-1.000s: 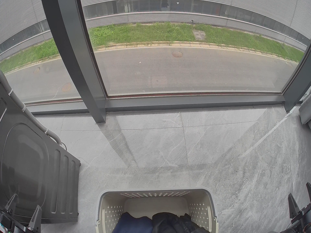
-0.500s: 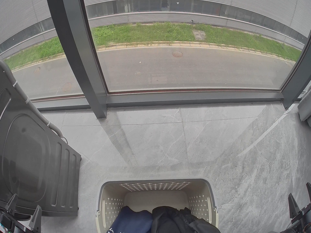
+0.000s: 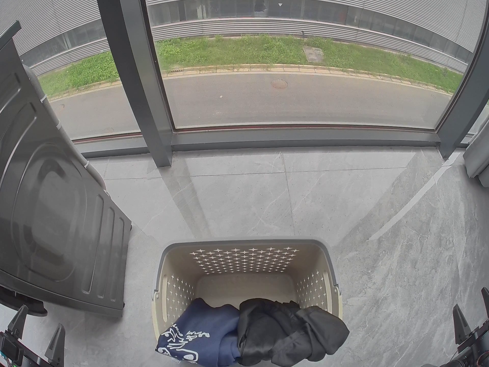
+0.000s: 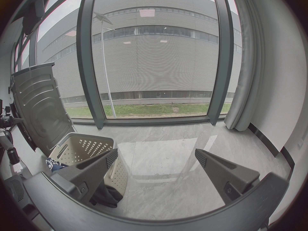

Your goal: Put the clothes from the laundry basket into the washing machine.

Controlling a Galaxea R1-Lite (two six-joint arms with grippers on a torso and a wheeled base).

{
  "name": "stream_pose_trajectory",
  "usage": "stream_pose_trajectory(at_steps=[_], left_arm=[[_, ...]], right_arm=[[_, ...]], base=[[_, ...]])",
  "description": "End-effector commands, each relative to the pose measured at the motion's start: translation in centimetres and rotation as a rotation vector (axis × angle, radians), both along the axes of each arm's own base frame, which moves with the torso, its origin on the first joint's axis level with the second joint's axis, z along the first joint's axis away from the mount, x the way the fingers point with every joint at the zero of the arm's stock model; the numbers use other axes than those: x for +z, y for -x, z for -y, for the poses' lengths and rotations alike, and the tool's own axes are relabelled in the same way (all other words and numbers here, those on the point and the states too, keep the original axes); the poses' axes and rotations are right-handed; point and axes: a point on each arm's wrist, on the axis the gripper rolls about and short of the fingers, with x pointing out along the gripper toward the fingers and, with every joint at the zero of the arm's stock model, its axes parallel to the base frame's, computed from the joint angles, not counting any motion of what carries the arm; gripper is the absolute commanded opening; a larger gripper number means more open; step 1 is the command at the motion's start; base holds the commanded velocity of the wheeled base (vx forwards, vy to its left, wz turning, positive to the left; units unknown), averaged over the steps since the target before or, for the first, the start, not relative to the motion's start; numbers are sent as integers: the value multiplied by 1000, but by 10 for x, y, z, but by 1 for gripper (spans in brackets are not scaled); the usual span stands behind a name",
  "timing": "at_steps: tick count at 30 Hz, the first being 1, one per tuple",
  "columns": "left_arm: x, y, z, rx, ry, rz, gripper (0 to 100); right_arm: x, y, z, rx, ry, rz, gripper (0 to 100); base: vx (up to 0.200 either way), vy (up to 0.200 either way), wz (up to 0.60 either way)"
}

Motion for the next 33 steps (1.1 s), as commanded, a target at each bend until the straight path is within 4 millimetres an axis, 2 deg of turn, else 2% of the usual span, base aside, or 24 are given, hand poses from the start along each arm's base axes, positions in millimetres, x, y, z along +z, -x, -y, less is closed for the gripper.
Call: stream_pose_trajectory(at_steps=[1, 22, 31, 33], left_arm=[[-5, 0, 0, 1, 1, 2, 100], [-5, 0, 0, 1, 1, 2, 100], [-5, 0, 0, 1, 1, 2, 100], [-5, 0, 0, 1, 1, 2, 100]], right_arm=[[-5, 0, 0, 0, 0, -2, 100], [-5, 0, 0, -1, 0, -2, 100], [-5, 0, 0, -1, 0, -2, 100], [-5, 0, 0, 0, 0, -2, 100]], base=[[-200, 0, 0], [-200, 0, 0], [0, 0, 0], [0, 200, 0]])
